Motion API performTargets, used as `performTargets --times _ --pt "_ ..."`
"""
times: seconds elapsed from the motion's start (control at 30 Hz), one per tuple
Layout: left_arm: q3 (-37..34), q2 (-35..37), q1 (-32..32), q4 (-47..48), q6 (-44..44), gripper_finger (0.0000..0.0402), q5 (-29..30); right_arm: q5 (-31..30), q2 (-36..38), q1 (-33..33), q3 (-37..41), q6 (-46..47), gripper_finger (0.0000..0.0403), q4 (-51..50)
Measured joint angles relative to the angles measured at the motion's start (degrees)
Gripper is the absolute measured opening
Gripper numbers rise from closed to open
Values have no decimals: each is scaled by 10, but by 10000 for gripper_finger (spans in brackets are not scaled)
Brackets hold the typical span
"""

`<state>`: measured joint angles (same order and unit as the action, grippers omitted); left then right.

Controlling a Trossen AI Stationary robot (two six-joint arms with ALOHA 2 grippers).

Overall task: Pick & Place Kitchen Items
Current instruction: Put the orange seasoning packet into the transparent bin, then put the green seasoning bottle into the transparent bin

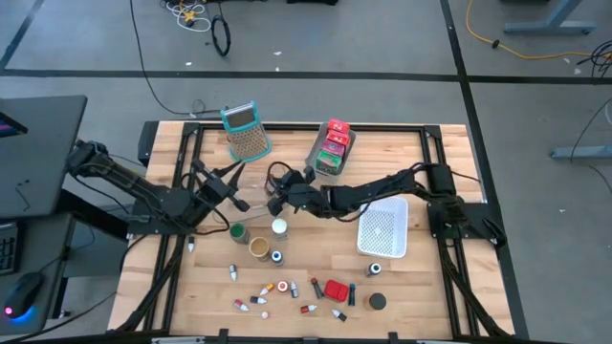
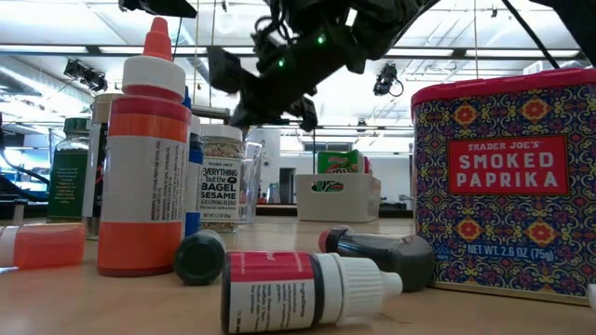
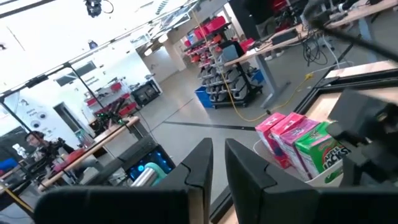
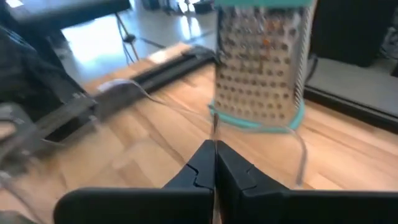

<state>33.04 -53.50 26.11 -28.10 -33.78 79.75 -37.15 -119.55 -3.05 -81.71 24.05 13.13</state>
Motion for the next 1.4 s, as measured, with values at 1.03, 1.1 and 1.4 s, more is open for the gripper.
performTargets --times 1.03,1.1,1.4 --pt "0 -1 16 80 132 52 -13 7 5 2 0 -119 122 -70" --pt "0 -1 24 102 150 55 -46 15 15 1 0 -142 133 -77" --pt "-1 -1 41 184 286 109 -309 141 91 0 0 -177 164 -137"
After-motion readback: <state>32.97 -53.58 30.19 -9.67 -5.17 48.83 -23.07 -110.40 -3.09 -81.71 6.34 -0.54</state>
